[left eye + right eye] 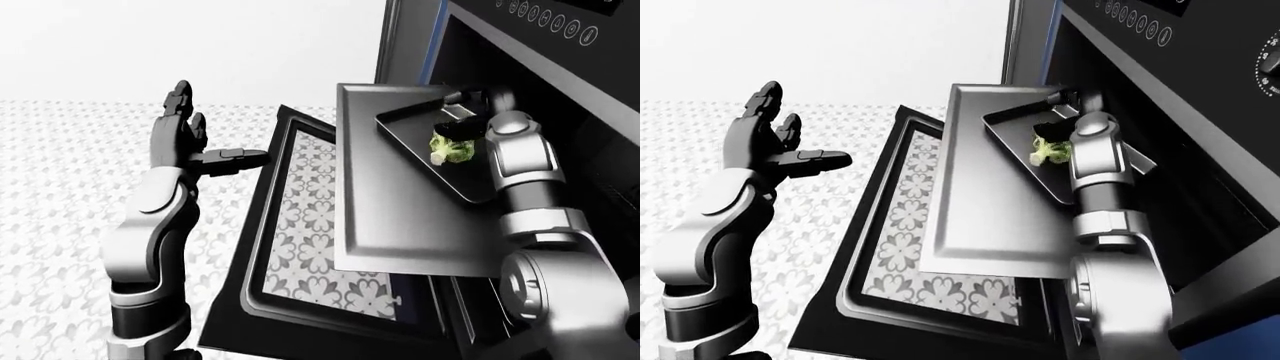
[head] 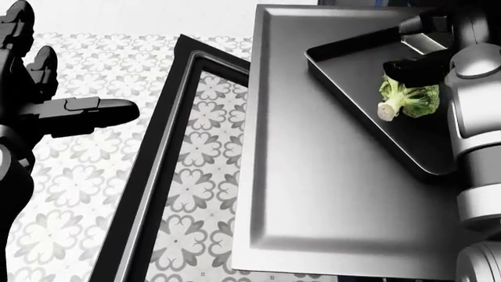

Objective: Place the broccoli on the top rack of the oven.

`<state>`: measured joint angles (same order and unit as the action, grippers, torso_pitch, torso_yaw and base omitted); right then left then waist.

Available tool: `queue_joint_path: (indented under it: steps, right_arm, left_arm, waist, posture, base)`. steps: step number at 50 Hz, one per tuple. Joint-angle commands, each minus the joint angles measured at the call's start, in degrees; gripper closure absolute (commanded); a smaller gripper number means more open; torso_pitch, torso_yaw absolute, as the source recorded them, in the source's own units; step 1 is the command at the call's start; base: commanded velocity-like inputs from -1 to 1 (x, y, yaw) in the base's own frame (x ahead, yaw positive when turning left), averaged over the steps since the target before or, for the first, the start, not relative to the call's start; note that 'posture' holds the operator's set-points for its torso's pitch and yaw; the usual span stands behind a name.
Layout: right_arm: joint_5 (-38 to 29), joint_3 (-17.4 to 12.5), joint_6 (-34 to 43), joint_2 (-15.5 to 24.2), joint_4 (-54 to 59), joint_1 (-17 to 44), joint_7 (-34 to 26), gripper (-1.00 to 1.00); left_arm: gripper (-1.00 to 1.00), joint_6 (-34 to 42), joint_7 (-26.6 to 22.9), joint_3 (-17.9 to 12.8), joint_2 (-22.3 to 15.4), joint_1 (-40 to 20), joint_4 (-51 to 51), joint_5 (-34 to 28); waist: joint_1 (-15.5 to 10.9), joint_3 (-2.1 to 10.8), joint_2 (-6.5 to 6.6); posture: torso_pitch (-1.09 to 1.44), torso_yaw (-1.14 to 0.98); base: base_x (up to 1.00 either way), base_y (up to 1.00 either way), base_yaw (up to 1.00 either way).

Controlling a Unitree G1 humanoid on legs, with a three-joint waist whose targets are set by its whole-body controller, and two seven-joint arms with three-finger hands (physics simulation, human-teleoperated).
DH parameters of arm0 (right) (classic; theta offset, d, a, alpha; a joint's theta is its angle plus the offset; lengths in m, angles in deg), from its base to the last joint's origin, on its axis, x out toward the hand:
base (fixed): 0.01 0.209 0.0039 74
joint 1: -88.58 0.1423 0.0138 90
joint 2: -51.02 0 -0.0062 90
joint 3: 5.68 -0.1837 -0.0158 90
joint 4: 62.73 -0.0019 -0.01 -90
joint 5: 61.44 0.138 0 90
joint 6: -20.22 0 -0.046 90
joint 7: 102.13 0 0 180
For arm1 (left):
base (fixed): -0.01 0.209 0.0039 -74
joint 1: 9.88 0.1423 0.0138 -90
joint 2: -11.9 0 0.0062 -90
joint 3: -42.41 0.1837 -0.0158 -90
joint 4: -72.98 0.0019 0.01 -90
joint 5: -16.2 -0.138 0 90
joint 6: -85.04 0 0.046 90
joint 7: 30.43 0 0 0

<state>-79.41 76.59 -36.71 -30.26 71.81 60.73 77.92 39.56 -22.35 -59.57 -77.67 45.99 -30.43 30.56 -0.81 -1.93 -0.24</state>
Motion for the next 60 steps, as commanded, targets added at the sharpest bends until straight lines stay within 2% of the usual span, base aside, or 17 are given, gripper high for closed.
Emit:
queue_joint_path:
  steps: [1,3,4,5,8,9,10,17,27,30,33,34,36,40,44,50,60]
  right_arm:
    - [-0.5,-0.2,-1.2,0.9,-2.4,2.2,0.5,-0.10]
    - [-0.7,-0.2,-0.7,0.8,-3.1,2.0,0.4,-0.17]
    - [-0.8,-0.2,-0.5,0.7,-3.4,1.8,0.3,-0.46]
    - [-0.8,-0.2,-0.4,0.7,-3.6,1.7,0.3,-0.60]
    - [-0.7,-0.3,-1.1,0.6,-2.9,1.8,0.5,-0.64]
    - [-0.7,-0.4,-1.2,0.6,-2.8,1.7,0.5,-0.97]
    - [-0.7,-0.4,-1.1,0.6,-2.9,1.7,0.5,-1.00]
    - [0.6,-0.6,-0.5,-0.1,-3.8,2.6,-0.2,-1.00]
    - [5.3,-0.3,5.7,-2.5,-9.1,6.0,-2.7,-1.00]
    - [7.7,-0.6,7.0,-3.9,-11.4,5.5,-3.4,-1.00]
    - [8.6,0.7,11.0,-5.2,-17.6,5.0,-5.2,-1.00]
    - [8.0,1.7,12.5,-5.5,-19.4,5.4,-5.6,-1.00]
    - [8.7,2.0,15.8,-7.0,-22.8,7.2,-6.5,-1.00]
    - [9.6,2.6,19.3,-9.1,-26.1,9.9,-6.3,-1.00]
    - [10.5,2.7,21.8,-11.0,-30.3,9.2,-5.9,-1.00]
    - [10.6,4.0,25.3,-11.8,-35.9,9.2,-6.5,-1.00]
    - [8.1,5.5,29.2,-12.3,-43.3,9.8,-9.1,-1.00]
  left_arm:
    - [-1.00,-1.5,0.0,-0.5,-0.6,-1.8,-2.1,0.0]
    - [-1.00,-0.7,0.2,-0.6,-0.7,-1.9,-2.9,0.2]
    - [-1.00,-1.4,0.1,-0.6,-0.6,-1.5,-2.4,0.1]
    - [-1.00,-1.4,0.0,-0.6,-0.6,-1.5,-2.4,0.1]
    - [-1.00,-1.1,0.1,-0.6,-0.7,-1.8,-2.5,0.2]
    - [-1.00,-1.1,0.2,-0.6,-0.6,-1.8,-2.6,0.2]
    - [-1.00,-1.3,0.1,-0.5,-0.6,-1.7,-2.5,0.1]
    - [-1.00,-0.4,0.3,-0.7,-0.7,-1.8,-3.3,0.3]
    - [-1.00,-1.3,0.0,-0.7,-1.1,-2.4,-2.0,0.0]
    - [-1.00,-0.9,0.0,-0.7,-1.7,-4.1,-0.9,-0.1]
    - [-1.00,-0.3,0.1,-0.8,-2.4,-6.4,0.4,0.0]
    - [-1.00,-0.2,0.1,-0.8,-2.5,-6.7,0.5,0.1]
    - [-1.00,0.5,0.4,-1.1,-3.1,-7.7,0.6,0.3]
    - [-1.00,0.3,1.2,-1.2,-4.0,-10.2,3.0,-0.1]
    - [-1.00,-0.3,1.5,-0.8,-4.8,-13.0,5.9,-0.2]
    - [-1.00,-1.7,2.1,-0.3,-5.2,-16.5,9.7,-0.8]
    - [-1.00,-3.6,3.5,-0.8,-7.0,-20.1,10.0,-0.2]
  waist:
    - [0.0,1.62,-0.10]
    - [0.0,1.69,-0.12]
    - [0.0,1.68,-0.14]
    - [0.0,1.64,-0.16]
    - [0.0,1.64,-0.15]
    - [0.0,1.65,-0.15]
    - [0.0,1.66,-0.14]
    - [0.0,1.68,-0.09]
    - [0.1,1.55,0.17]
    - [0.1,1.48,0.23]
    - [0.0,1.48,0.13]
    - [0.0,1.49,0.13]
    - [0.1,1.44,0.24]
    - [0.2,1.13,0.76]
    - [0.2,0.98,0.99]
    - [0.3,1.08,0.99]
    - [0.6,0.72,1.35]
  posture:
    - [0.00,0.00]
    - [0.00,0.00]
    - [0.00,0.00]
    - [0.00,0.00]
    - [0.00,0.00]
    - [0.00,0.00]
    - [0.00,0.00]
    - [0.00,0.00]
    - [0.00,0.00]
    - [0.00,0.00]
    - [0.00,0.00]
    - [0.00,0.00]
    - [0.00,0.00]
    - [0.00,0.00]
    - [0.00,0.00]
    - [0.00,0.00]
    - [0.00,0.00]
  base:
    - [0.00,0.00,0.00]
    - [0.00,0.00,0.00]
    - [0.00,0.00,0.00]
    - [0.00,0.00,0.00]
    - [0.00,0.00,0.00]
    - [0.00,0.00,0.00]
    - [0.00,0.00,0.00]
    - [0.00,0.00,0.00]
    - [0.00,0.00,0.00]
    - [0.00,0.00,0.00]
    - [0.00,0.00,0.00]
    - [0.00,0.00,0.00]
    - [0.00,0.00,0.00]
    - [0.00,0.00,0.00]
    - [0.00,0.00,0.00]
    - [0.00,0.00,0.00]
    - [0.00,0.00,0.00]
